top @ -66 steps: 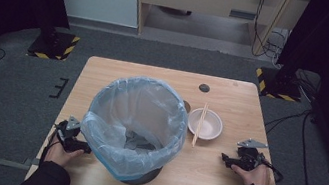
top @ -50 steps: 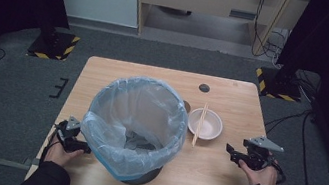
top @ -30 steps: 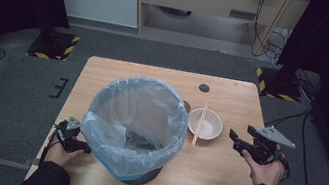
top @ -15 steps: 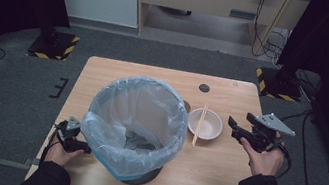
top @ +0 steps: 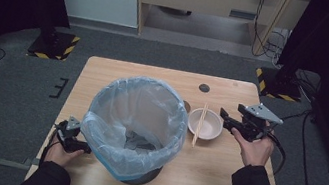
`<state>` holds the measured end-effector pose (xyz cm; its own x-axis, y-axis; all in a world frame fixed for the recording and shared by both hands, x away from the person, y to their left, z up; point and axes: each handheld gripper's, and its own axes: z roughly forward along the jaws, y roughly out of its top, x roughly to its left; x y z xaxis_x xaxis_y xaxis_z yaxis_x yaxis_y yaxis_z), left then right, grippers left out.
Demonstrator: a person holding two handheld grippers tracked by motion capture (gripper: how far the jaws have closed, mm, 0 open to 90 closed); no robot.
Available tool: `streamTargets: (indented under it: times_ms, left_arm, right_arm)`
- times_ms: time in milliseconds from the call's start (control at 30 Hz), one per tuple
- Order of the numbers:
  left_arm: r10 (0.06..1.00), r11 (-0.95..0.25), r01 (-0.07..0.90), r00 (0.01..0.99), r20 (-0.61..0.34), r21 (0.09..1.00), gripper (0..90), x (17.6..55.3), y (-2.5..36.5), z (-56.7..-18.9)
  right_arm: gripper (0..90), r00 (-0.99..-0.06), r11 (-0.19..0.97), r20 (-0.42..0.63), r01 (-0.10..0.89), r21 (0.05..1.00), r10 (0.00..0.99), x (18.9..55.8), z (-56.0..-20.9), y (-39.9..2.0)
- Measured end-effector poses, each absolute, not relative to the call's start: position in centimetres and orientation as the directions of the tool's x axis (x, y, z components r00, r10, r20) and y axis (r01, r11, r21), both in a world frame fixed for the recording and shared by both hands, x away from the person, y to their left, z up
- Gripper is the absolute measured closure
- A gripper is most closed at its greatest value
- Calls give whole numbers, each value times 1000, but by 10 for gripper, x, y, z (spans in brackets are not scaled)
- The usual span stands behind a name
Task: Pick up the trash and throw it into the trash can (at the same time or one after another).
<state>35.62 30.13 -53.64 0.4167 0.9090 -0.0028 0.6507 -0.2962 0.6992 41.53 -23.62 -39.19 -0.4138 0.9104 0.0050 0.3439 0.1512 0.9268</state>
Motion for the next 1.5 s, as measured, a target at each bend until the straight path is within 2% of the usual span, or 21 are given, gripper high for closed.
streamTargets:
  times_ms: [433,533,667,967,1000,1500]
  left_arm:
    - [909,-296,651,417,-4,699,0,356,301,-536]
    - [908,-296,652,418,-5,698,0,356,301,-536]
    - [908,-298,651,419,-4,698,0,356,301,-536]
    - [907,-299,651,421,-4,698,0,357,301,-536]
    - [907,-299,651,421,-4,698,0,357,301,-536]
    - [905,-303,649,426,-4,698,0,357,301,-536]
  right_arm:
    - [351,-433,196,-24,358,913,901,440,-414,-206]
    - [367,-428,152,27,378,913,903,447,-425,-202]
    - [380,-411,139,38,391,910,911,452,-437,-203]
    - [438,-400,175,27,460,871,916,459,-473,-203]
    - [445,-403,210,2,481,851,915,461,-479,-200]
    - [454,-413,252,-17,521,816,910,465,-495,-188]
